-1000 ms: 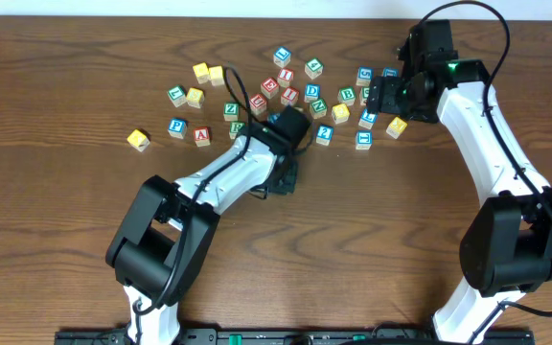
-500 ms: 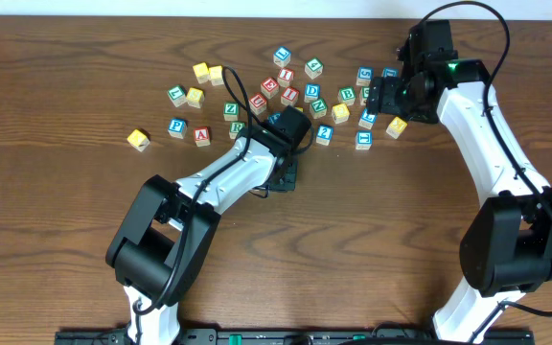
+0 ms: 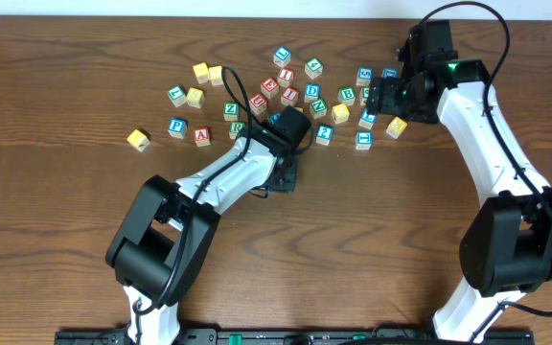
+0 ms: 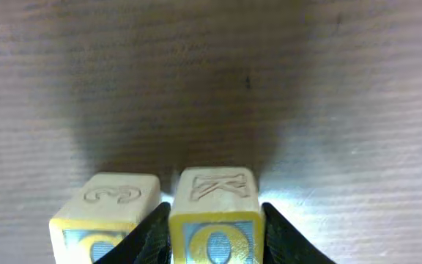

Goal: Spell out CORL
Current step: 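Set the O block beside the C block and release it, then retract the left arm and move the right gripper toward the green R block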

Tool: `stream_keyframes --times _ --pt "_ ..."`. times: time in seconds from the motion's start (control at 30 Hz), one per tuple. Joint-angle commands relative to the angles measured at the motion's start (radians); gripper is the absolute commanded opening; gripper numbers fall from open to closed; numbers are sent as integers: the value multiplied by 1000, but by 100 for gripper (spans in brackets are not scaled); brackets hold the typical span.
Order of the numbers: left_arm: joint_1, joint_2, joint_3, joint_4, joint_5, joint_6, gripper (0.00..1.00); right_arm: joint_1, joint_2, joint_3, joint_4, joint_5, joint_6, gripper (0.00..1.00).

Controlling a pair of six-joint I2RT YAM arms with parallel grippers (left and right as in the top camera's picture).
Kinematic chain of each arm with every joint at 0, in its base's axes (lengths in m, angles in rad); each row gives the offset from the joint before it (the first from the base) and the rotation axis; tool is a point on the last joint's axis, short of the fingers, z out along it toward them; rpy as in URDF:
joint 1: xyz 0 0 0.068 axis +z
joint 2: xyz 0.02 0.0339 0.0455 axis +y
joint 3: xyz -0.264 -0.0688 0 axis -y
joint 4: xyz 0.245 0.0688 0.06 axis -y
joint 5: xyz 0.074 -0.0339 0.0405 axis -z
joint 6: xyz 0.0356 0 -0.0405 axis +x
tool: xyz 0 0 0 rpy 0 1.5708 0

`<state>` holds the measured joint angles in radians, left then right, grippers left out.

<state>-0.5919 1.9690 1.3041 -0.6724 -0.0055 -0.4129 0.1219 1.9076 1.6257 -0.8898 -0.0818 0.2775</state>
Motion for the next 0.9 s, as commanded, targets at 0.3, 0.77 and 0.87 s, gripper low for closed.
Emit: stream_keyframes --times 0.3,0.77,0.87 --pt "60 -275 84 -36 -3 117 42 4 2 -3 -1 -7 -2 99" --pt "449 -426 83 -78 -3 117 42 34 16 -3 48 7 94 66" --pt "474 -426 82 -78 -3 117 42 34 44 1 56 9 128 64"
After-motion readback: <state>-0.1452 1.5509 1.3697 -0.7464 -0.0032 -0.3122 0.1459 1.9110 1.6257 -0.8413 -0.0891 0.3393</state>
